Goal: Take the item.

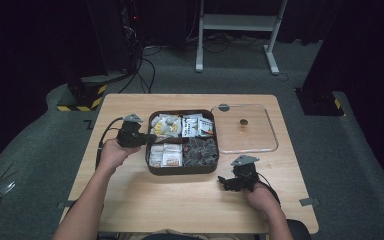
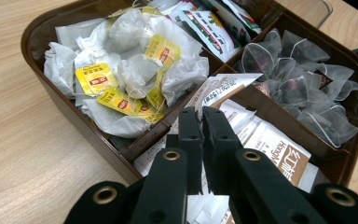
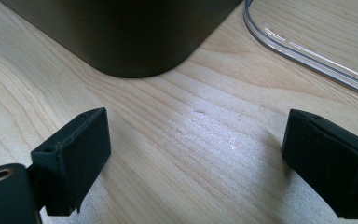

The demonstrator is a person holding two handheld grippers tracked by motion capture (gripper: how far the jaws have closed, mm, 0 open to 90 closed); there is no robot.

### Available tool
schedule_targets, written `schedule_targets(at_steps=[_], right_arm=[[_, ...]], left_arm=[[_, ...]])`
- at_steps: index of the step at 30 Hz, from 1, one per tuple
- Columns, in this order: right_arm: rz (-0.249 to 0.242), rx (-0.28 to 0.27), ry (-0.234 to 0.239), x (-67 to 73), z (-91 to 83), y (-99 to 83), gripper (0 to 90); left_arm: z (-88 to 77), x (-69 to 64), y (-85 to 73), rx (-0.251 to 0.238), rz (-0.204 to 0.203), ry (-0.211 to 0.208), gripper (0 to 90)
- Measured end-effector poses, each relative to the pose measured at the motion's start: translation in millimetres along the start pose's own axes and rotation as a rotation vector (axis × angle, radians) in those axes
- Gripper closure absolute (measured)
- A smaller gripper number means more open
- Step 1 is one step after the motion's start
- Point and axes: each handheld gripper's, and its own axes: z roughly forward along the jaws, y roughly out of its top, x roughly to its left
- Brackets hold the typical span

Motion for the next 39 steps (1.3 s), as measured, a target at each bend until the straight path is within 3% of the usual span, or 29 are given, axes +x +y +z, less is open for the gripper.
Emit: schedule_targets(at_steps=[13,27,39], right_arm=[[-0.011,0.0,0.009,-2.3,1.6,1.7,7.8],[-0.017,0.002,0.015,-3.7,2.5,2.8,7.8],[-0.015,0.001,0.014,-3.7,3.2,3.3,7.7]], left_arm=[[-16.6,3.3,-3.0,-0.028,-0.021,0.009,86.8],[-37.3,17.3,-14.0,-0.049,-0.06,0.064,86.8],[-45.9,31.5,-22.9,-0.031,-0.08,0.109,86.8]])
